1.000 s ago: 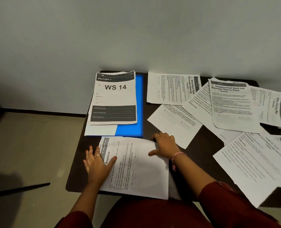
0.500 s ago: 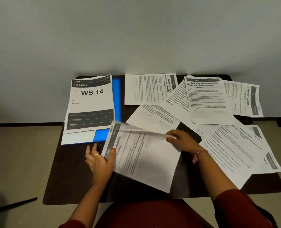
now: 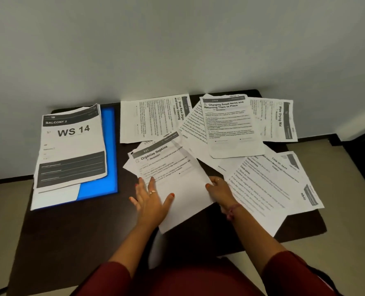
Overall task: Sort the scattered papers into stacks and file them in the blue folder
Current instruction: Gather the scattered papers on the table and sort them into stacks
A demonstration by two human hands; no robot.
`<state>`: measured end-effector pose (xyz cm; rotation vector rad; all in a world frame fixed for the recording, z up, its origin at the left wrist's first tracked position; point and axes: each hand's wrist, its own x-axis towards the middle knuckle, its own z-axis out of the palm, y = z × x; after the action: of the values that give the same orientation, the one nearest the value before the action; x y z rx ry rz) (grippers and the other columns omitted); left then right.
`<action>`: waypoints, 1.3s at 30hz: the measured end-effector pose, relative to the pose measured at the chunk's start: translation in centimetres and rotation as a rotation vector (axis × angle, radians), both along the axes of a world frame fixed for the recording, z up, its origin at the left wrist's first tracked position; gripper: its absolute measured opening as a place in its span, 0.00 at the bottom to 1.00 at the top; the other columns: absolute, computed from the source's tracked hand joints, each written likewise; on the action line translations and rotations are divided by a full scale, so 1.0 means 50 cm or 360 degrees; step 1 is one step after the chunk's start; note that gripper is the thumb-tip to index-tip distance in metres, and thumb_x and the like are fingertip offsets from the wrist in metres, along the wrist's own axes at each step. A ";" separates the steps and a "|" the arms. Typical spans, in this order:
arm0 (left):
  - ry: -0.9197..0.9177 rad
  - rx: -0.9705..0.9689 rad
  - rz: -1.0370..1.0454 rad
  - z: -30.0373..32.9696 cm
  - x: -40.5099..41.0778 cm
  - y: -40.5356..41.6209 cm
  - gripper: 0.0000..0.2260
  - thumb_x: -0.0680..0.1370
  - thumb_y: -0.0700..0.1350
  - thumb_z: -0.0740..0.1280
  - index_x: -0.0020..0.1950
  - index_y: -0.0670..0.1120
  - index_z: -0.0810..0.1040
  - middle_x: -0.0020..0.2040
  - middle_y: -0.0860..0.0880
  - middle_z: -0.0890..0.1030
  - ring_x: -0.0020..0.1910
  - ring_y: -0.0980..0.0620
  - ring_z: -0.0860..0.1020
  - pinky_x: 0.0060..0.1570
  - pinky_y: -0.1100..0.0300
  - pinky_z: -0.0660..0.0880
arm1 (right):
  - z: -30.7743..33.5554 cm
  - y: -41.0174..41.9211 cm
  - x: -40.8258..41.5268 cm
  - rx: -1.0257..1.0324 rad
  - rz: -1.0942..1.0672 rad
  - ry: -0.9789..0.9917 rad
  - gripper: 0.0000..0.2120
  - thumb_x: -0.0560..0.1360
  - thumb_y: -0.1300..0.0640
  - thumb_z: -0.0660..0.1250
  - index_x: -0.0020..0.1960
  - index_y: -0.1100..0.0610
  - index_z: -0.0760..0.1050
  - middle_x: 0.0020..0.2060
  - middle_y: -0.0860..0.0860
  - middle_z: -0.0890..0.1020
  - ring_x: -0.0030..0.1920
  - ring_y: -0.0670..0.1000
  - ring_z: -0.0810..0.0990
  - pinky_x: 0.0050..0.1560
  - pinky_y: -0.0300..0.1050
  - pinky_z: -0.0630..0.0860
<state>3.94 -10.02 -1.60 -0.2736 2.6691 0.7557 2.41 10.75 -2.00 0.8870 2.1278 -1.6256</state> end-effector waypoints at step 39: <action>0.0140 -0.0251 -0.0964 -0.039 -0.040 0.321 0.47 0.65 0.73 0.43 0.78 0.48 0.55 0.79 0.43 0.42 0.77 0.41 0.41 0.70 0.35 0.43 | -0.070 0.286 0.036 0.1046 0.0622 0.0321 0.33 0.79 0.46 0.59 0.78 0.58 0.51 0.78 0.56 0.51 0.77 0.55 0.47 0.75 0.54 0.43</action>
<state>1.91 6.03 -3.57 0.5226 2.6660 0.3699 4.19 25.03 -5.52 0.4176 2.8187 -0.8555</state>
